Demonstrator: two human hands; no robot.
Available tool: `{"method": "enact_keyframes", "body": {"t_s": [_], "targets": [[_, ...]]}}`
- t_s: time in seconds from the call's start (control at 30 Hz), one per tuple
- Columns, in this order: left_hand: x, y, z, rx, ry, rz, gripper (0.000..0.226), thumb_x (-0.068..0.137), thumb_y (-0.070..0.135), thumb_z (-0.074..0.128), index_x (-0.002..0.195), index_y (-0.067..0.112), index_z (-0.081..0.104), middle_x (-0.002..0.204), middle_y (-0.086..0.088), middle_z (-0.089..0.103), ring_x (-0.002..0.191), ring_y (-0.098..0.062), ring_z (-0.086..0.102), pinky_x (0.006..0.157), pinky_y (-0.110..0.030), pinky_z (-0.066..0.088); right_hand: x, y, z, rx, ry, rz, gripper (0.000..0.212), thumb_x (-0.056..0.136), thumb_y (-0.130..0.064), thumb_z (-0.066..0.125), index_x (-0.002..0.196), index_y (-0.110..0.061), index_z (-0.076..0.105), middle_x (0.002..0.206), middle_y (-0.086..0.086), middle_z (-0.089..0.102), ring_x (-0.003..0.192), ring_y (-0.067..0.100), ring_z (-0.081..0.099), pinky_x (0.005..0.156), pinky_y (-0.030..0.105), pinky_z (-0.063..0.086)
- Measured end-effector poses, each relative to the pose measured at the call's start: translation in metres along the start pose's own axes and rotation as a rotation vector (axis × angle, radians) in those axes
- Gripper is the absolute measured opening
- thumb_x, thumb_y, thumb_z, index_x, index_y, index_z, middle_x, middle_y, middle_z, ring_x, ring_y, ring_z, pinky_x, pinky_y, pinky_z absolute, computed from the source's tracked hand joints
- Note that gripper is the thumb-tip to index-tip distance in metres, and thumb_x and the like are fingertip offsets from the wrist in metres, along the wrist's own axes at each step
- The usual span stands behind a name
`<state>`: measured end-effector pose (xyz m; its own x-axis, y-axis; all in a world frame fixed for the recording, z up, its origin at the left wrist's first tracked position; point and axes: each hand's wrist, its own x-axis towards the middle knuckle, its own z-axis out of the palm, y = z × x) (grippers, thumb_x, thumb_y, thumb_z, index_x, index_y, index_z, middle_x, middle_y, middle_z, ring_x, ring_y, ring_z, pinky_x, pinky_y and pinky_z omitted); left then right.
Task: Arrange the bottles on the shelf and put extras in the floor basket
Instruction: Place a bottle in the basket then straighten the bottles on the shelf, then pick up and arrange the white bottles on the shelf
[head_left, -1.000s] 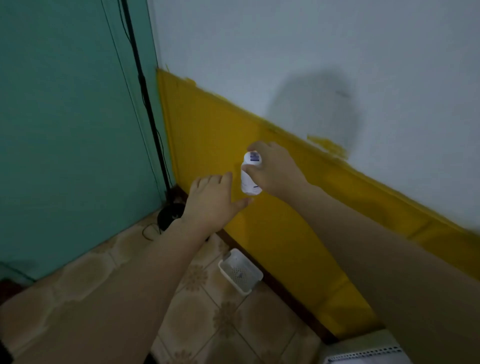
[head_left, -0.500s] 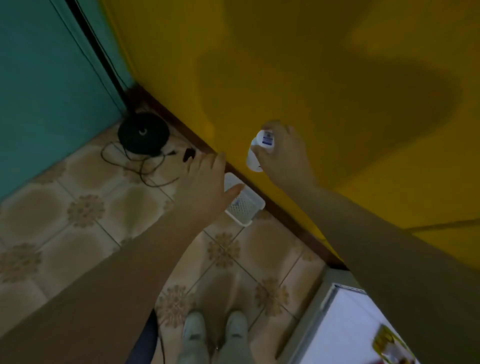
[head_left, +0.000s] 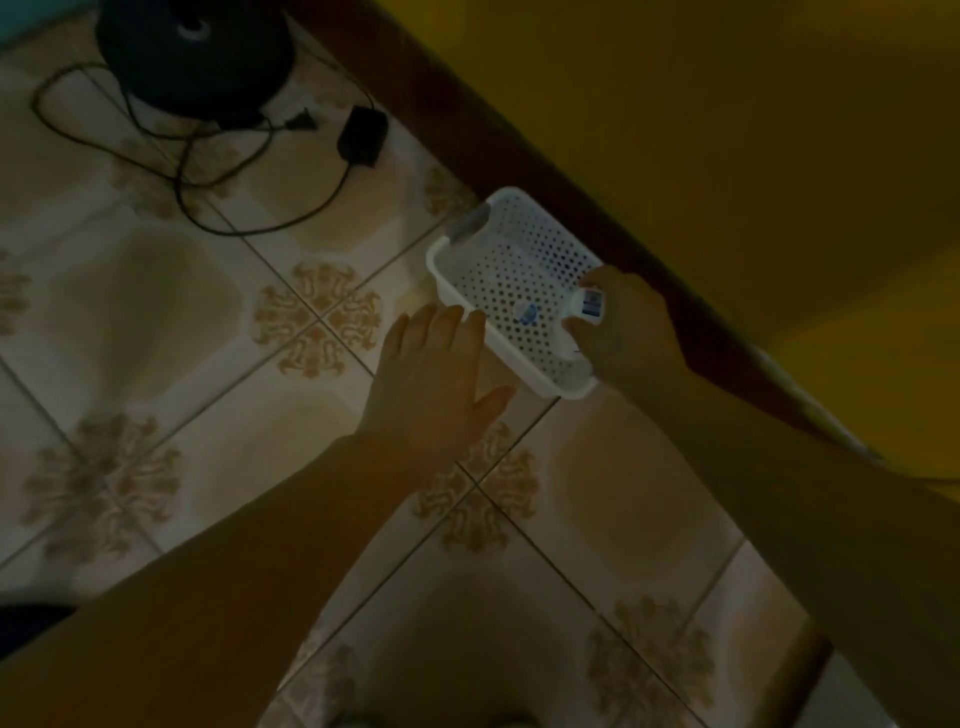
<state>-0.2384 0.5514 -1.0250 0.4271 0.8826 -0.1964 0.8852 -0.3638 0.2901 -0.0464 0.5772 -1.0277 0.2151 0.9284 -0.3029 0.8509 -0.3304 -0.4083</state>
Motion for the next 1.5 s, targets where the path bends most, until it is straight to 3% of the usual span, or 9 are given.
{"method": "enact_keyframes", "body": {"t_s": [0.13,0.27,0.47,0.77,0.93,0.97,1.1,1.27,1.5], "targets": [[0.026,-0.015,0.051,0.008,0.012,0.028,0.077,0.088,0.053,0.05,0.144,0.006,0.029,0.147,-0.016,0.033,0.138,-0.035,0.026,0.115,-0.048,0.014,0.033,0.028,0.048,-0.055,-0.044,-0.017,0.044,0.087,-0.021,0.069,0.124,-0.006,0.052,0.121,0.018,0.056,0.109,0.033,0.056,0.09,0.04,0.047],[0.04,-0.015,0.065,0.013,0.008,0.043,0.077,0.089,0.054,0.048,0.147,0.009,0.024,0.151,-0.015,0.026,0.14,-0.034,0.02,0.116,-0.047,0.012,0.042,0.04,0.073,-0.105,-0.149,0.02,0.044,0.084,-0.024,0.072,0.12,-0.008,0.054,0.117,0.017,0.056,0.11,0.035,0.054,0.096,0.052,0.043],[0.019,-0.004,0.013,0.046,-0.058,-0.011,0.078,0.09,0.057,0.042,0.149,0.012,0.014,0.155,-0.014,0.016,0.143,-0.032,0.012,0.117,-0.047,0.007,0.016,0.006,0.028,-0.126,-0.11,-0.073,0.056,0.092,-0.028,0.061,0.141,-0.01,0.041,0.14,0.017,0.042,0.128,0.032,0.041,0.103,0.04,0.036],[-0.058,0.037,-0.255,0.122,0.064,-0.069,0.076,0.09,0.059,0.037,0.148,0.013,0.017,0.151,-0.013,0.025,0.139,-0.032,0.023,0.114,-0.045,0.017,-0.079,-0.163,-0.222,-0.244,0.012,-0.234,0.045,0.096,-0.031,0.054,0.134,-0.009,0.044,0.135,0.016,0.045,0.121,0.034,0.045,0.098,0.046,0.04],[-0.11,0.075,-0.444,0.103,0.201,-0.041,0.066,0.086,0.059,0.045,0.135,0.015,0.039,0.139,-0.011,0.042,0.13,-0.031,0.036,0.108,-0.046,0.028,-0.167,-0.266,-0.39,-0.257,0.133,-0.233,0.045,0.099,-0.032,0.049,0.139,-0.015,0.04,0.139,0.012,0.041,0.088,0.024,0.055,0.071,0.036,0.04],[-0.121,0.083,-0.476,0.117,0.225,-0.033,0.066,0.086,0.06,0.044,0.136,0.016,0.039,0.14,-0.01,0.042,0.13,-0.03,0.036,0.109,-0.046,0.027,-0.184,-0.282,-0.422,-0.269,0.164,-0.244,0.044,0.099,-0.034,0.048,0.139,-0.016,0.041,0.138,0.011,0.042,0.092,0.026,0.055,0.07,0.037,0.041],[-0.168,0.124,-0.593,0.192,0.257,-0.015,0.068,0.088,0.064,0.039,0.139,0.019,0.033,0.143,-0.008,0.039,0.134,-0.03,0.032,0.112,-0.048,0.022,-0.261,-0.33,-0.534,-0.39,0.286,-0.27,0.046,0.097,-0.042,0.047,0.137,-0.019,0.045,0.134,0.01,0.047,0.122,0.033,0.045,0.089,0.043,0.043],[-0.247,0.183,-0.695,0.217,0.264,0.001,0.075,0.088,0.068,0.034,0.147,0.023,0.022,0.151,-0.008,0.027,0.139,-0.03,0.023,0.115,-0.048,0.016,-0.367,-0.354,-0.632,-0.473,0.404,-0.245,0.049,0.094,-0.051,0.044,0.134,-0.022,0.048,0.133,0.011,0.049,0.123,0.034,0.045,0.095,0.042,0.039],[-0.378,0.266,-0.765,0.28,0.319,0.033,0.077,0.087,0.07,0.031,0.146,0.021,0.024,0.151,-0.009,0.03,0.137,-0.031,0.028,0.112,-0.047,0.024,-0.528,-0.349,-0.699,-0.517,0.461,-0.239,0.05,0.093,-0.052,0.041,0.132,-0.023,0.052,0.138,0.011,0.047,0.128,0.033,0.043,0.101,0.044,0.036]]}}
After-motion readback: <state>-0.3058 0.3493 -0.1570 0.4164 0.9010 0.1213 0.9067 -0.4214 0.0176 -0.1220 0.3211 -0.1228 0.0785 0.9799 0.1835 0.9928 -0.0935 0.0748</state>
